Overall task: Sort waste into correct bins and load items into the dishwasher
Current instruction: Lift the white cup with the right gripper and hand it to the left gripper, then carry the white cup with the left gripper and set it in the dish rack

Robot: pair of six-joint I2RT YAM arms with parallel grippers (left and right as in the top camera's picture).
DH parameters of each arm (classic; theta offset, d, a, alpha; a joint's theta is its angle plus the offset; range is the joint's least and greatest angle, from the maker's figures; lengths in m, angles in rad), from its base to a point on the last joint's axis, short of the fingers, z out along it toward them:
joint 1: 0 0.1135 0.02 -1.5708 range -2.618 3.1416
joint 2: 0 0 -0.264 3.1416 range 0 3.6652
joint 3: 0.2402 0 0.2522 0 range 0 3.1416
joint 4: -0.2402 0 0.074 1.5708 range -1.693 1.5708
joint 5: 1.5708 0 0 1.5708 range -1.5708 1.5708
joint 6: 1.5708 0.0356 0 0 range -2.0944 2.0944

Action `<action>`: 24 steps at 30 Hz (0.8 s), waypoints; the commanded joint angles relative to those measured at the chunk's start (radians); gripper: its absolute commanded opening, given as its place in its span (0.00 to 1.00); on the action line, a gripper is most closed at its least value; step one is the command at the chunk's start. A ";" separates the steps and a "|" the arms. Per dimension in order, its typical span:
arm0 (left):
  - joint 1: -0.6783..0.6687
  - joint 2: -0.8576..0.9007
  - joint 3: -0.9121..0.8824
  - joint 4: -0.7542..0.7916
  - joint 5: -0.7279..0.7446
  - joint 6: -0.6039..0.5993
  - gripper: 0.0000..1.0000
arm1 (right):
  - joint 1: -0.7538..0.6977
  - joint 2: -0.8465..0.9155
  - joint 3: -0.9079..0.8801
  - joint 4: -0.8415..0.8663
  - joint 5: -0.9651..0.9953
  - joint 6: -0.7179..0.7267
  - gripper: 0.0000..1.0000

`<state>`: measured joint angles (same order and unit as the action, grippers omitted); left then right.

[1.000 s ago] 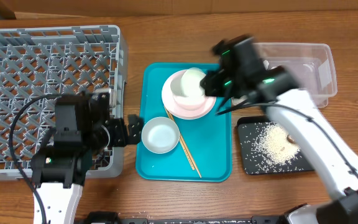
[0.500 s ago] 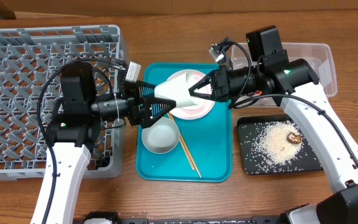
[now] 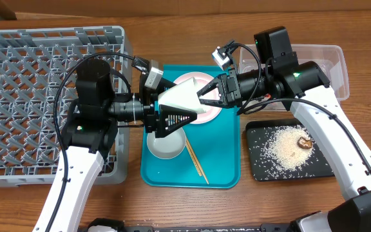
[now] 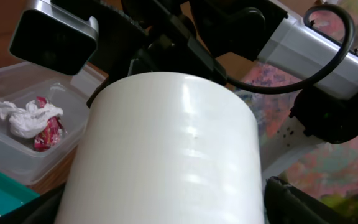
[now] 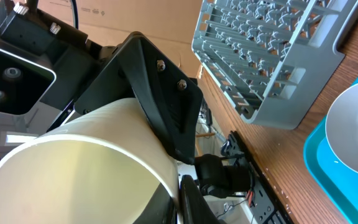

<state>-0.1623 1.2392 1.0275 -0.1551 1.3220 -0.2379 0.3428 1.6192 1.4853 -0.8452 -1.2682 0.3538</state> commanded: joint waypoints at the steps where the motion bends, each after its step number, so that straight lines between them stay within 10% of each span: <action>1: -0.015 0.002 0.018 0.003 0.004 -0.013 0.82 | 0.004 -0.003 0.006 0.013 -0.028 -0.010 0.04; 12: -0.014 0.003 0.018 -0.006 -0.149 -0.013 0.68 | 0.003 -0.003 0.006 0.012 -0.019 -0.010 0.05; 16: 0.010 0.002 0.018 -0.060 -0.217 0.000 0.62 | -0.006 -0.003 0.006 -0.010 0.114 -0.010 0.44; 24: 0.163 -0.005 0.018 -0.420 -0.560 0.120 0.48 | -0.161 -0.006 0.007 -0.180 0.618 -0.048 0.57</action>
<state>-0.0570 1.2396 1.0302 -0.5056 0.9604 -0.1795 0.2501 1.6196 1.4845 -0.9886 -0.8837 0.3408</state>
